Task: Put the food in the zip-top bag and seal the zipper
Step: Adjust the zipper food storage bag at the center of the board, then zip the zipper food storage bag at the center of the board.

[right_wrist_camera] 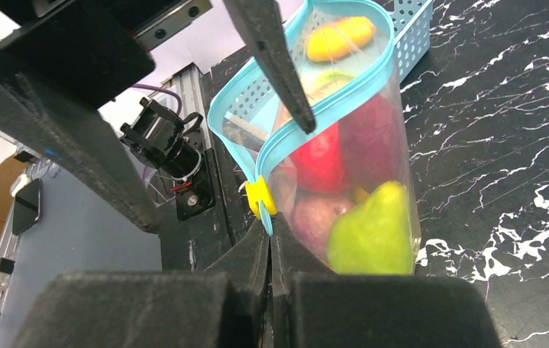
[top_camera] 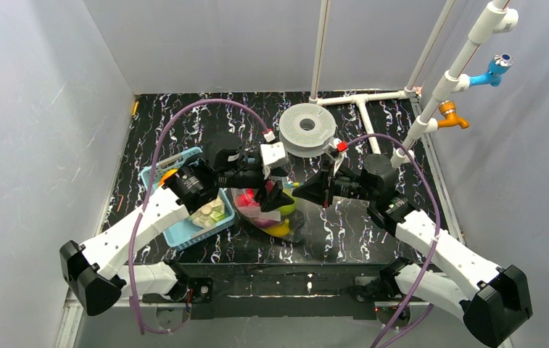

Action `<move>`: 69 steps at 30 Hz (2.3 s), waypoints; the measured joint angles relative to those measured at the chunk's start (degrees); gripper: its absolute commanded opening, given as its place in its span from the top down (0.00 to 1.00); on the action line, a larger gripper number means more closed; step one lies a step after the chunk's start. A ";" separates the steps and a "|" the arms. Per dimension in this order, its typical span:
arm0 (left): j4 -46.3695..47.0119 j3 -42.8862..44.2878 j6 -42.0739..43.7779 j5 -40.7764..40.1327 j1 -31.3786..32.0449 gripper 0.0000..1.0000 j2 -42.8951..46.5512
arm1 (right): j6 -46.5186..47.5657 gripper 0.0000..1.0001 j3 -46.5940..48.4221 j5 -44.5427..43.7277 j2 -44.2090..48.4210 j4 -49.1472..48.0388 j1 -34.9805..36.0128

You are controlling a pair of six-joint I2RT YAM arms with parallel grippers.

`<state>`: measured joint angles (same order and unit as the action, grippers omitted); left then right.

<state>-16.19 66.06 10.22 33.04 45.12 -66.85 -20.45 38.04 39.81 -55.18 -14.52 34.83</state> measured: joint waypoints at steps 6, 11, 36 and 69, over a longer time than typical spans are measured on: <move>4.44 0.35 2.82 1.07 0.00 0.39 -3.43 | 0.94 0.99 0.00 0.24 0.63 0.63 0.00; 5.51 0.48 3.74 1.73 0.00 0.63 -5.90 | 1.33 0.99 0.00 0.31 0.63 1.14 0.00; 4.59 0.76 3.76 0.74 0.46 1.00 -5.97 | -0.39 0.99 -0.83 -5.97 1.81 1.42 0.17; -2.84 -8.87 6.19 -15.78 0.55 1.00 8.17 | -10.95 0.99 -2.36 -51.74 18.34 24.33 1.09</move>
<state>-19.03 57.19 16.40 17.26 45.67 -58.67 -31.40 35.68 -11.92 -36.84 9.80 35.92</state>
